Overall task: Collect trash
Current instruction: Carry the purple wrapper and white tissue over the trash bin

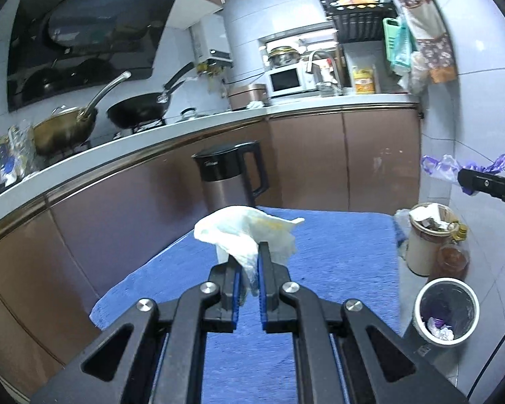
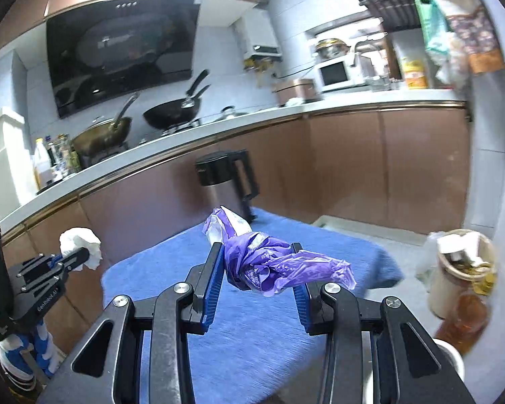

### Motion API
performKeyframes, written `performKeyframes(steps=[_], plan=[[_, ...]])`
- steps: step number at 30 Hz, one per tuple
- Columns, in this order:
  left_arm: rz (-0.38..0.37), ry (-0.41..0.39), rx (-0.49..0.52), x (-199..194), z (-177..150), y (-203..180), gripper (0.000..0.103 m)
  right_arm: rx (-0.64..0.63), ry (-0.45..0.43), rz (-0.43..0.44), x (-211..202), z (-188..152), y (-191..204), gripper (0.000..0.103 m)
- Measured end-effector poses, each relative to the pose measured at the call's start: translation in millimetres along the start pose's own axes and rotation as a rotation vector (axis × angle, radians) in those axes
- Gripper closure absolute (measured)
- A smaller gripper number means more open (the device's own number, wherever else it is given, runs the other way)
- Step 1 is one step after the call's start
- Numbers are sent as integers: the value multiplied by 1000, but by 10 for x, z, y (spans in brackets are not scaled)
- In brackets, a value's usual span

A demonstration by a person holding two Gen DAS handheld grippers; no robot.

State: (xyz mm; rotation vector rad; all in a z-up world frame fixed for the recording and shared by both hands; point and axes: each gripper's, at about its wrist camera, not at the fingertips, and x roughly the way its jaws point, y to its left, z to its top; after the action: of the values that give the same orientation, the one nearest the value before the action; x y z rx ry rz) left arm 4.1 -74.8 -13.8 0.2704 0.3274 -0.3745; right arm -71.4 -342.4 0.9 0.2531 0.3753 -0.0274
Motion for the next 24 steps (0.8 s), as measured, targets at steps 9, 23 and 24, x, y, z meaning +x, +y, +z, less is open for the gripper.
performKeyframes(steps=[9, 23, 24], plan=[[-112, -17, 90, 73, 168, -675, 95, 58, -59, -194, -584, -155, -609, 65], [-337, 74, 282, 596, 144, -1964, 95, 243, 49, -424, -502, -745, -1578, 65], [-352, 84, 296, 641, 119, -2067, 95, 255, 58, -436, -490, -780, -1639, 65]])
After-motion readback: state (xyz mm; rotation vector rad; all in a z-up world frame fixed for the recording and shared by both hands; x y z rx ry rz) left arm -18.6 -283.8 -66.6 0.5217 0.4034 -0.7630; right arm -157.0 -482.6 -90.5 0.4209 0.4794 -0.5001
